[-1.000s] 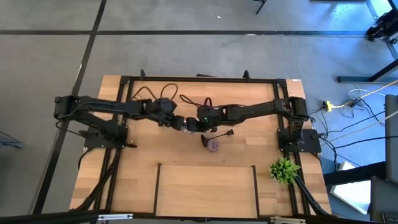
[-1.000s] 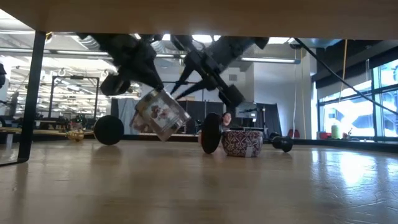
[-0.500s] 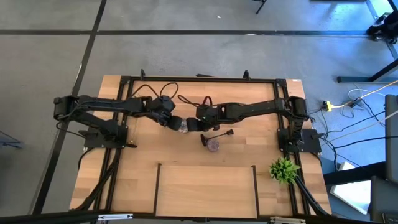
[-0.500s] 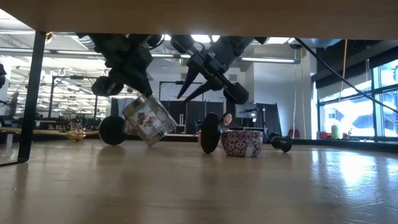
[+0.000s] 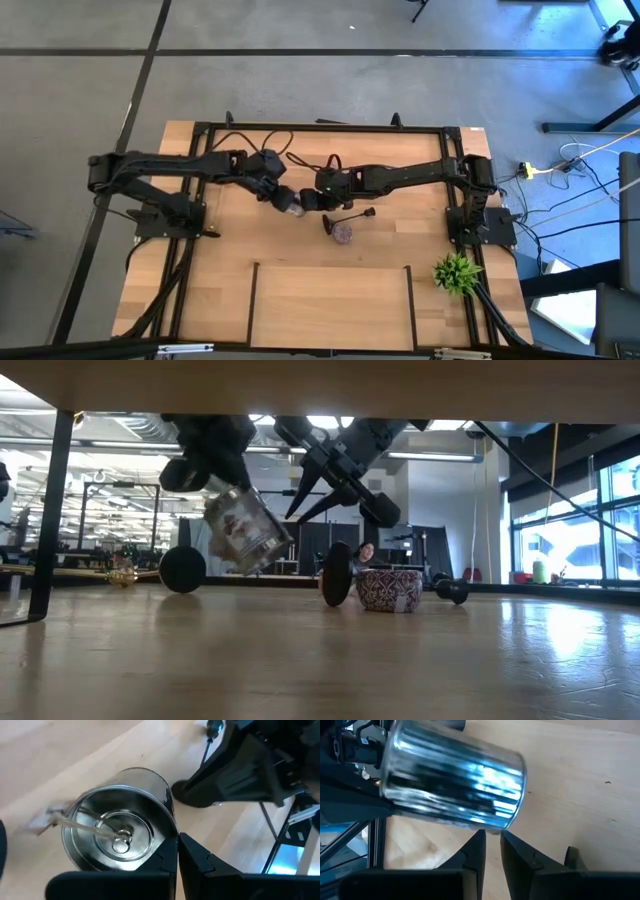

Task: Pick & Place candle stick holders
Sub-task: Put the silver scented candle on the shelf

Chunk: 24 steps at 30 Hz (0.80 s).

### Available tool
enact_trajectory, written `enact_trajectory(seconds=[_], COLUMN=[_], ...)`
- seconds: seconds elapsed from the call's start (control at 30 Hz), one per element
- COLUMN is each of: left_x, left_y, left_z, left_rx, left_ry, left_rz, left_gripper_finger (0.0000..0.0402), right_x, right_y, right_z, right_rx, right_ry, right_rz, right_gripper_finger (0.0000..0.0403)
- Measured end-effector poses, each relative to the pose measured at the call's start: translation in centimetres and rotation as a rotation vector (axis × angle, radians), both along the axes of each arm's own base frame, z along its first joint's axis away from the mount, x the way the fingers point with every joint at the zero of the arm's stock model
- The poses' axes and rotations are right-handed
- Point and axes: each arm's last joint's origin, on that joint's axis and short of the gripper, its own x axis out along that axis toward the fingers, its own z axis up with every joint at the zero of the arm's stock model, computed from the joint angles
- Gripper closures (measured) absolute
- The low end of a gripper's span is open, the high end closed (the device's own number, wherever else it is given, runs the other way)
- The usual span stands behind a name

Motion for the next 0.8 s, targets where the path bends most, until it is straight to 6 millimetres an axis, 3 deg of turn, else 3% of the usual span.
enact_trajectory(seconds=[0.37, 0.6, 0.8], left_x=[1.8, 2.3, 2.6], left_y=[-1.1, -2.1, -2.0], left_z=[-1.5, -0.2, 0.7], left_rx=[0.050, 0.215, 0.237], left_ry=[0.176, 0.246, 0.224], left_rz=[-0.132, -0.164, -0.204], left_gripper_finger=[0.0400, 0.0400, 0.0398], right_x=[0.0, -0.1, -0.1], right_y=[0.0, 0.0, 0.2], right_z=[-0.1, -0.1, -0.1], right_rx=[-0.012, -0.008, 0.008], right_ry=[0.005, 0.007, 0.008], right_rz=[-0.014, -0.010, 0.006], right_gripper_finger=[0.0340, 0.0340, 0.0340])
